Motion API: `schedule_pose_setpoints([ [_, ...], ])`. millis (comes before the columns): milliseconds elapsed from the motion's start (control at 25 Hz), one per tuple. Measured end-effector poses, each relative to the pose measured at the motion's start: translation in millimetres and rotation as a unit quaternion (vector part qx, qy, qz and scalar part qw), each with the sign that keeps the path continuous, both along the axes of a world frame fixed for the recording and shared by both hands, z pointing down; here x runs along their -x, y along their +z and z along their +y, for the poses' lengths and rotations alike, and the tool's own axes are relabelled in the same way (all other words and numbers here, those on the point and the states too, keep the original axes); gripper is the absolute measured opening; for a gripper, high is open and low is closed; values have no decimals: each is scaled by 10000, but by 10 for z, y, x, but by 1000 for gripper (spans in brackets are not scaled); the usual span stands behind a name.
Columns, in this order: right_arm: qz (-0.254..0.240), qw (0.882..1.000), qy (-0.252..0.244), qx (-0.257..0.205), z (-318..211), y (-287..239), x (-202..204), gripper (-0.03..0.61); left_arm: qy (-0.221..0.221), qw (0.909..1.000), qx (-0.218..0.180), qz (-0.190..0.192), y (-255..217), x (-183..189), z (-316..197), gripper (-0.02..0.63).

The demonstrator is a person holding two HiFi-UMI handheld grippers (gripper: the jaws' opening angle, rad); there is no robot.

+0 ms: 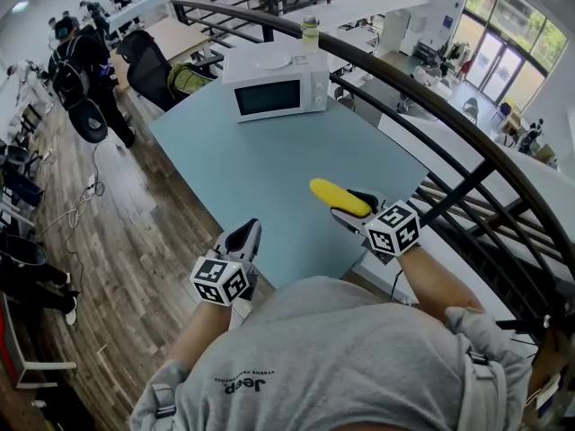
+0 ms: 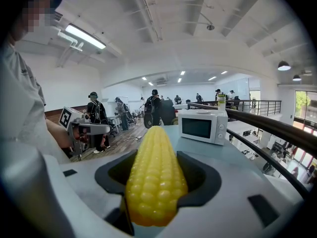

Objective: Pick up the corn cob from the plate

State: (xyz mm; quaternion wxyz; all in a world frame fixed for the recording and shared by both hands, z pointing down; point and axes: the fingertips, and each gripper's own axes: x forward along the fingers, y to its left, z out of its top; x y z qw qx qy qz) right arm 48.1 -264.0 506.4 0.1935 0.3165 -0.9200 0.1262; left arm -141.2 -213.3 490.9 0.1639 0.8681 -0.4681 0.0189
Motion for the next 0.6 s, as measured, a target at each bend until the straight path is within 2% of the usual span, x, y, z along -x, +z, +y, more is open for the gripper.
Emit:
schedule_pose_setpoints([
  [600,20,10000,-35,-28,-43,-34,5,256,-25,10000,1,-1,-25,14,-17,18],
])
